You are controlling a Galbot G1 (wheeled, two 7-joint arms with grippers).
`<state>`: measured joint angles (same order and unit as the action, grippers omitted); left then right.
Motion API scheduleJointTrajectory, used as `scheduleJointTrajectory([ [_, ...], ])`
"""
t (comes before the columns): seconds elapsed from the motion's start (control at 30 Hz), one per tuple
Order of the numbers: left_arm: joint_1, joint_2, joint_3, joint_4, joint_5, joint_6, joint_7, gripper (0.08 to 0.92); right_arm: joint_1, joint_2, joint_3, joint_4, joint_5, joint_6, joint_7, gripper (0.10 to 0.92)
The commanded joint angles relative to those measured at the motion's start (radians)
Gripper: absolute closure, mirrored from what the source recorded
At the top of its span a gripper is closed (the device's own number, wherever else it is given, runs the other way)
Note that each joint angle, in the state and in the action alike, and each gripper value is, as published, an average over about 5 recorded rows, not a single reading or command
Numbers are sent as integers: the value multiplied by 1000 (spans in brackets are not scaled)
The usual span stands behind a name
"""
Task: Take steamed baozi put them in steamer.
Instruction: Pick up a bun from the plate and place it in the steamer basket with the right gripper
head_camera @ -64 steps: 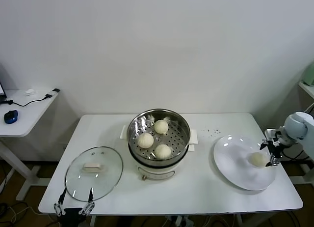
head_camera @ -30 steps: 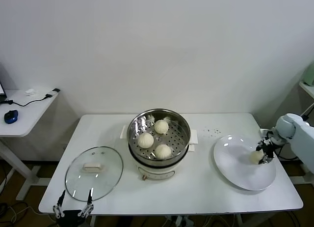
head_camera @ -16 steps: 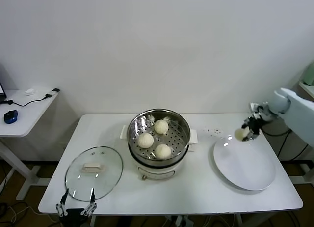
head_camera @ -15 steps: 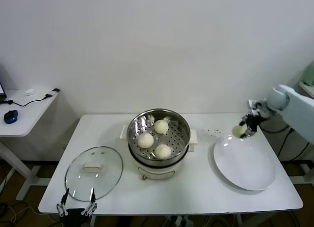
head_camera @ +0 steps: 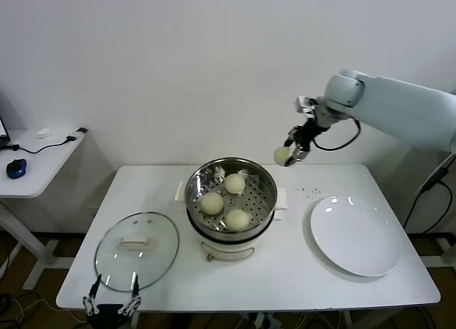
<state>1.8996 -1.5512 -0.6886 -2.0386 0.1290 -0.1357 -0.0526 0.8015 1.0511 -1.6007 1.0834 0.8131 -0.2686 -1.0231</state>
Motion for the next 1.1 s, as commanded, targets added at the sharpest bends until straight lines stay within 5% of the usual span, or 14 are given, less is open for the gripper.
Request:
scheduleJointTrajectory([
  [0.03,0,18,-3,3,-34,-4,0,177,83,186,-149,82,180,-73,92,415],
  [1.1,-8,15,0,18,-29,-1,1,177,-116,227,-201,49,135,-117,193,397],
])
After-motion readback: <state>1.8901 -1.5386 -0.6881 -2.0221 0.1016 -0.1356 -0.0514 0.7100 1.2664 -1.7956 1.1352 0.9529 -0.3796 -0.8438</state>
